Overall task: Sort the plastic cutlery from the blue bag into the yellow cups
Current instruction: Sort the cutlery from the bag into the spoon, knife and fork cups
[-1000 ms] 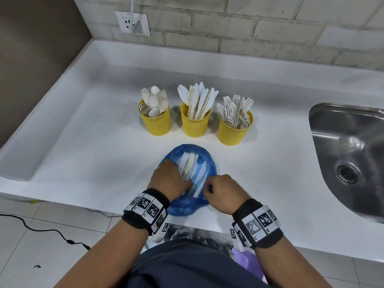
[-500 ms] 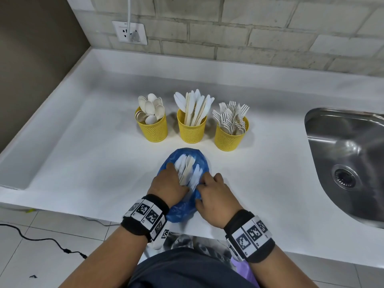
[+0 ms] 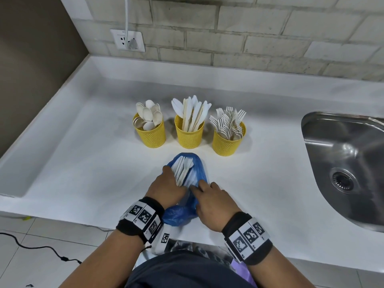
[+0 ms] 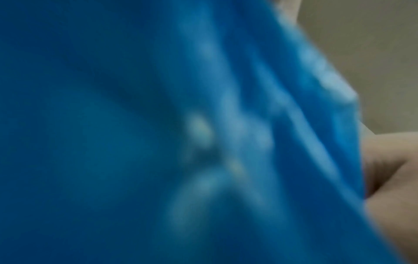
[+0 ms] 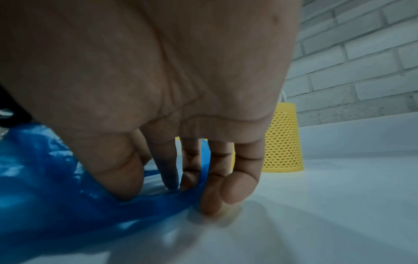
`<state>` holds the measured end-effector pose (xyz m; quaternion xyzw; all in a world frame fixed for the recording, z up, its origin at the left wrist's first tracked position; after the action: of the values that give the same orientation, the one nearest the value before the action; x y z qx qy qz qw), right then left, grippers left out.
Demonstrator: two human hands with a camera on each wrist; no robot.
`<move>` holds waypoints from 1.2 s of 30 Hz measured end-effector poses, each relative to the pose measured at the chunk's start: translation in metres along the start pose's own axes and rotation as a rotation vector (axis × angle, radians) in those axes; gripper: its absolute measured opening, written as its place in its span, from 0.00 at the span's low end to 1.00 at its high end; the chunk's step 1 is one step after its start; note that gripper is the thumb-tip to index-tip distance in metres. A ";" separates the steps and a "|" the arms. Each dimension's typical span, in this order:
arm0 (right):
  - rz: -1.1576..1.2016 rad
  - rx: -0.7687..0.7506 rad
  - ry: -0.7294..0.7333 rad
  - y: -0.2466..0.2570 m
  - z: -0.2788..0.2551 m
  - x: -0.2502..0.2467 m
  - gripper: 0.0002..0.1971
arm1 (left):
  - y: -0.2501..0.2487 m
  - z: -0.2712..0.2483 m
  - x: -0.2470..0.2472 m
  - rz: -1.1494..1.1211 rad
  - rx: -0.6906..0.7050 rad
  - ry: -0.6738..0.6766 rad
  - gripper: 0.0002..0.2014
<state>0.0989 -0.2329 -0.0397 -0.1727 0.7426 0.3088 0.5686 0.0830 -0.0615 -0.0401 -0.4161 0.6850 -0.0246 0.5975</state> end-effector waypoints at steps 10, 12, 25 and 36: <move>0.062 0.032 0.035 -0.004 -0.001 0.002 0.37 | 0.011 0.006 -0.005 0.050 0.158 -0.137 0.14; 0.105 0.066 0.024 -0.005 0.000 0.003 0.34 | 0.010 0.006 -0.006 0.036 0.191 -0.154 0.12; 0.103 0.032 -0.004 -0.008 0.003 0.006 0.34 | 0.006 -0.001 0.000 0.094 0.204 -0.059 0.25; 0.136 0.015 -0.030 -0.014 0.000 0.005 0.33 | -0.009 0.004 -0.001 0.305 0.190 0.000 0.16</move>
<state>0.1060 -0.2431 -0.0481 -0.1131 0.7465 0.3435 0.5586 0.0906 -0.0649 -0.0359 -0.2491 0.7348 0.0014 0.6309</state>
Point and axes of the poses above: each hand's wrist, its own z-axis towards the middle knuckle, its own x-axis out of the palm, y = z × x, the point moved 1 cm from there along z, towards the middle knuckle, and after that the axes turned 14 degrees about -y, right-handed, at the moved point
